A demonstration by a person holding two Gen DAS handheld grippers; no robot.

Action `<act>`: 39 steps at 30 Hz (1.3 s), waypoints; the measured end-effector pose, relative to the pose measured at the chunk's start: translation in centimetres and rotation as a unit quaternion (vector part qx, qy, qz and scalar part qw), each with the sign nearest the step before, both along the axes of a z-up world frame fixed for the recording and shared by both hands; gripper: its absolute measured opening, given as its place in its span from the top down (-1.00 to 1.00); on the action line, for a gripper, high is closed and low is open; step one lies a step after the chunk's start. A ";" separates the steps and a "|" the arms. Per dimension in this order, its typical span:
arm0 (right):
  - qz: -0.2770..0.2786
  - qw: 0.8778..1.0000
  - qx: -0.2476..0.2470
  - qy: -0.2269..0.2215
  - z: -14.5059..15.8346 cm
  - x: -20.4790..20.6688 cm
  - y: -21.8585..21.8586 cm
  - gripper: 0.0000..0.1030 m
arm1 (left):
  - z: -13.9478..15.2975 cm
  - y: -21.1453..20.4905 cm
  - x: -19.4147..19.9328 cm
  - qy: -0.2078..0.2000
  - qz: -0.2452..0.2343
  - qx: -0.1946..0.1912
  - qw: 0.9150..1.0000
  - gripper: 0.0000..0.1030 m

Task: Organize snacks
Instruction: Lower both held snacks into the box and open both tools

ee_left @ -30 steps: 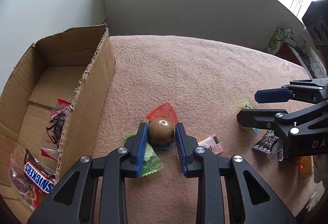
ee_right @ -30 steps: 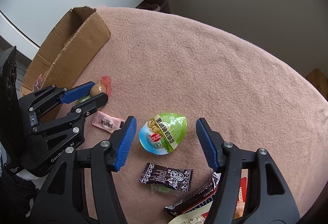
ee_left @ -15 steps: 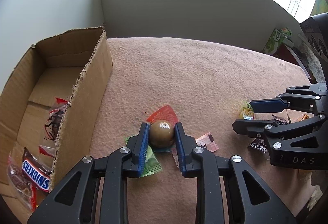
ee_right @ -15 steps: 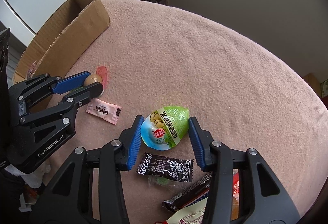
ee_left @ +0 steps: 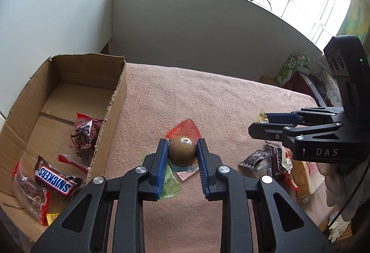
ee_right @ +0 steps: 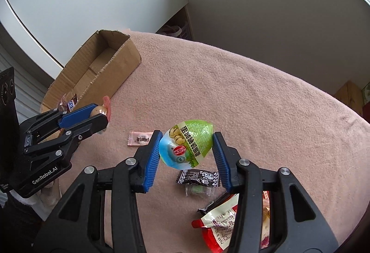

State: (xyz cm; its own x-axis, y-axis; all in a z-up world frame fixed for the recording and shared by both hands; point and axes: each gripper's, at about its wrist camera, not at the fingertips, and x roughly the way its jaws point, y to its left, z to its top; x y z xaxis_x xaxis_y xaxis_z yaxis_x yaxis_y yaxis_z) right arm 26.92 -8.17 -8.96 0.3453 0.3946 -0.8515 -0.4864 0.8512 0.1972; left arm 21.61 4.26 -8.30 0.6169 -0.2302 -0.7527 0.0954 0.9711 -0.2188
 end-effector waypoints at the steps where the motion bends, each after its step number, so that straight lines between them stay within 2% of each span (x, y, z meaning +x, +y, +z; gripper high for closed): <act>1: 0.002 1.000 0.004 -0.003 0.5 -0.4 0.1 0.10 | 0.5 0.4 -0.4 -0.005 0.002 -0.004 1.000 0.54; 8: 0.020 0.999 0.023 -0.033 3.6 -1.7 3.4 0.10 | 2.9 4.4 -3.0 -0.033 0.026 -0.007 0.999 0.54; 14: 0.040 0.998 0.025 -0.044 4.9 -2.0 7.6 0.10 | 3.0 8.5 -4.7 -0.037 0.064 0.000 0.997 0.54; 26: 0.077 0.996 0.030 -0.046 4.7 -1.3 17.5 0.10 | 1.9 14.6 -6.4 -0.031 0.115 0.008 0.993 0.54; 34: 0.087 0.995 0.021 -0.049 4.4 -1.0 20.7 0.09 | 1.4 15.8 -6.5 -0.028 0.122 0.004 0.992 0.54; 35: 0.089 0.995 0.020 -0.049 4.4 -1.0 20.8 0.04 | 1.4 15.8 -6.5 -0.028 0.122 0.004 0.992 0.54; 36: 0.089 0.995 0.020 -0.050 4.5 -1.0 21.0 -0.18 | 1.4 15.9 -6.5 -0.028 0.122 0.004 0.992 0.54; 39: 0.087 0.994 0.025 -0.064 5.0 -1.4 20.8 -0.60 | 1.4 16.1 -6.4 -0.022 0.124 0.002 0.992 0.44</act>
